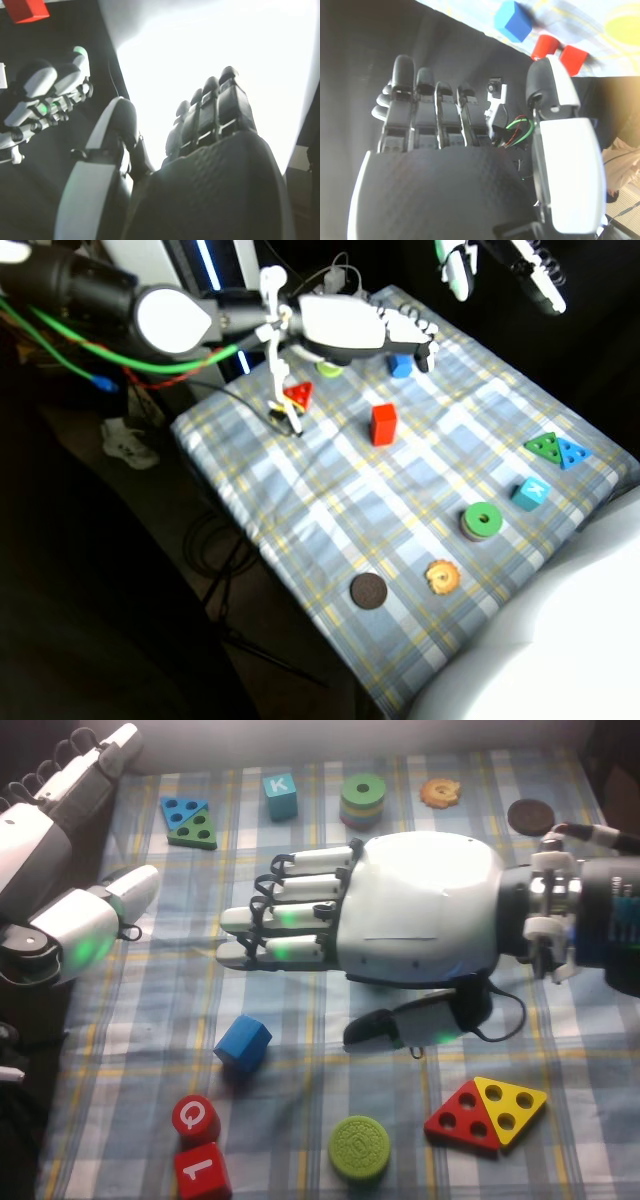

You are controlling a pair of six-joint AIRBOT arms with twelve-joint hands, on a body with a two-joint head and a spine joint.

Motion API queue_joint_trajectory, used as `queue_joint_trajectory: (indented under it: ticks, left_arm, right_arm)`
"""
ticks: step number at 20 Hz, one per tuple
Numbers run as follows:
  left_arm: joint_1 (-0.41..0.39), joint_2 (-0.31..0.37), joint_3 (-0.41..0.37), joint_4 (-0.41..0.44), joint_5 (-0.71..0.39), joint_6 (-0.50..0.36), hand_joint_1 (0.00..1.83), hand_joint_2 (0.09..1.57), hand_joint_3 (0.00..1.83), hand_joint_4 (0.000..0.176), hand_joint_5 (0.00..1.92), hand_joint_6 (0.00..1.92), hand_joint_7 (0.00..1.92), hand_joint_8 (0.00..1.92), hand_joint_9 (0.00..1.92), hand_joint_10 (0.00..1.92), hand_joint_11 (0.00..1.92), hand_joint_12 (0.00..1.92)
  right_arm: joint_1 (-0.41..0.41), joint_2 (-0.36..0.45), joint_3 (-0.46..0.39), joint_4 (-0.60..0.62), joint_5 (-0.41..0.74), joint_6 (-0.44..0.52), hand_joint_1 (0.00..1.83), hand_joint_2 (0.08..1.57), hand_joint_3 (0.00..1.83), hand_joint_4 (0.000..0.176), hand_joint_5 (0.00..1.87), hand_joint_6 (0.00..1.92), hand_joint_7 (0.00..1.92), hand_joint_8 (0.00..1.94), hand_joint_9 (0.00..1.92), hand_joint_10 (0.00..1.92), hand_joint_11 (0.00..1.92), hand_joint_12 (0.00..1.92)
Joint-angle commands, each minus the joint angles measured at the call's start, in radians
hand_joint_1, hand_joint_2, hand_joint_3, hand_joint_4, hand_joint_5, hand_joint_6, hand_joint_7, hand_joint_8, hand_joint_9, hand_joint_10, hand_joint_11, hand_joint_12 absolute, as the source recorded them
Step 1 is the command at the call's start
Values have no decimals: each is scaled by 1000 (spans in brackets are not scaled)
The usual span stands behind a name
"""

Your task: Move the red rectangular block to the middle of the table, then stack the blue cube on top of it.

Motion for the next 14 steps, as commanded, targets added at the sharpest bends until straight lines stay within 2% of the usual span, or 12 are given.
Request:
queue_joint_trajectory:
  ticks: [1,3,4,5,6,9,10,14]
  left_arm:
    - [-7,11,3,38,-129,-4,673,1511,9,54,0,0,0,0,0,0,0,0]
    - [-7,17,1,38,-137,-4,616,1521,8,58,0,0,0,0,0,0,0,0]
    - [-7,20,-1,39,-144,-4,612,1524,9,52,0,0,0,0,0,0,0,0]
    - [-7,22,-2,40,-149,-4,695,1511,0,38,0,0,0,0,0,0,0,0]
    - [-8,22,-1,41,-152,-4,733,1501,0,38,0,0,0,0,0,0,0,0]
    - [-8,22,-1,41,-158,-4,713,1498,0,36,0,0,0,0,0,0,0,0]
    - [-9,21,-1,42,-161,-4,672,1509,2,23,0,0,0,0,0,0,0,0]
    - [-10,16,0,44,-166,-4,688,1511,1,22,0,0,0,0,0,0,0,0]
  right_arm:
    - [7,-13,6,20,76,4,545,1269,8,0,136,3,64,2,0,489,0,1087]
    - [7,-37,17,14,65,4,541,1263,1,0,151,4,114,8,27,555,0,1129]
    - [7,-51,24,12,60,4,552,1266,1,0,192,8,144,6,41,627,0,1226]
    - [7,-65,31,8,54,4,579,1268,1,0,198,7,176,14,65,650,0,1251]
    - [7,-79,38,0,47,4,579,1282,3,0,147,1,151,4,44,642,0,1171]
    - [7,-123,61,-1,30,4,701,1198,0,0,201,11,258,12,137,638,0,1259]
    - [7,-136,68,-1,26,4,676,1188,0,0,161,2,186,2,75,637,0,1162]
    - [7,-188,98,-7,3,4,771,1155,1,0,183,2,233,6,170,591,0,1200]
